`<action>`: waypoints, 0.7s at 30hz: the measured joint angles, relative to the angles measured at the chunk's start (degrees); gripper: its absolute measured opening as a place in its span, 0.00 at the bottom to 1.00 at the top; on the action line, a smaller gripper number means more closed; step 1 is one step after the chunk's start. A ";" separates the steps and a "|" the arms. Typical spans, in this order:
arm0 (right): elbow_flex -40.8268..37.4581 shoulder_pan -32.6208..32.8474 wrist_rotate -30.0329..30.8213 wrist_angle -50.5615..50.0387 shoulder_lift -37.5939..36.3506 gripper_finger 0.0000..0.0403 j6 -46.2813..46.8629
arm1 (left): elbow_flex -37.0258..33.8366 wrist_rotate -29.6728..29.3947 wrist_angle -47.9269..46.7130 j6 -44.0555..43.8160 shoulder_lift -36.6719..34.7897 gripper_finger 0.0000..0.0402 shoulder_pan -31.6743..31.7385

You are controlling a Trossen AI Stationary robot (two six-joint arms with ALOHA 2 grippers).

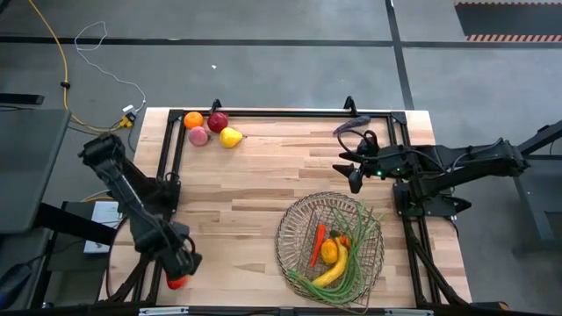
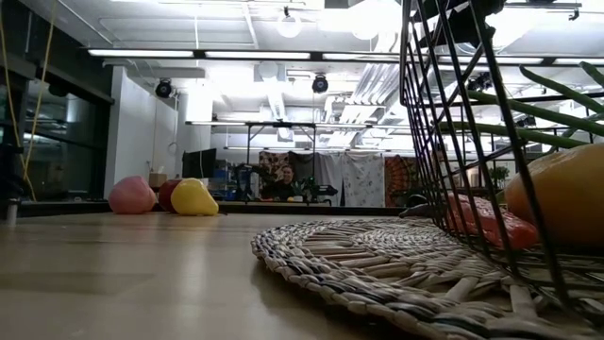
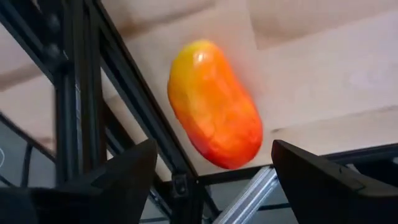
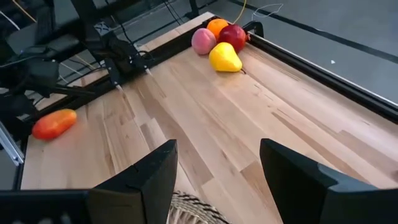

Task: Build produce basket
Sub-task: Put the mango into the wire basket

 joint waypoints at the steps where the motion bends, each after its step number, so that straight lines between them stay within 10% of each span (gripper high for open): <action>1: 0.00 0.00 0.00 -0.09 0.00 0.55 -0.02 | 0.00 -0.15 0.53 -0.84 0.71 0.77 -0.31; 21: 0.00 0.00 0.28 -0.40 0.00 0.55 0.00 | 0.02 2.42 10.33 -2.71 16.29 0.77 -0.43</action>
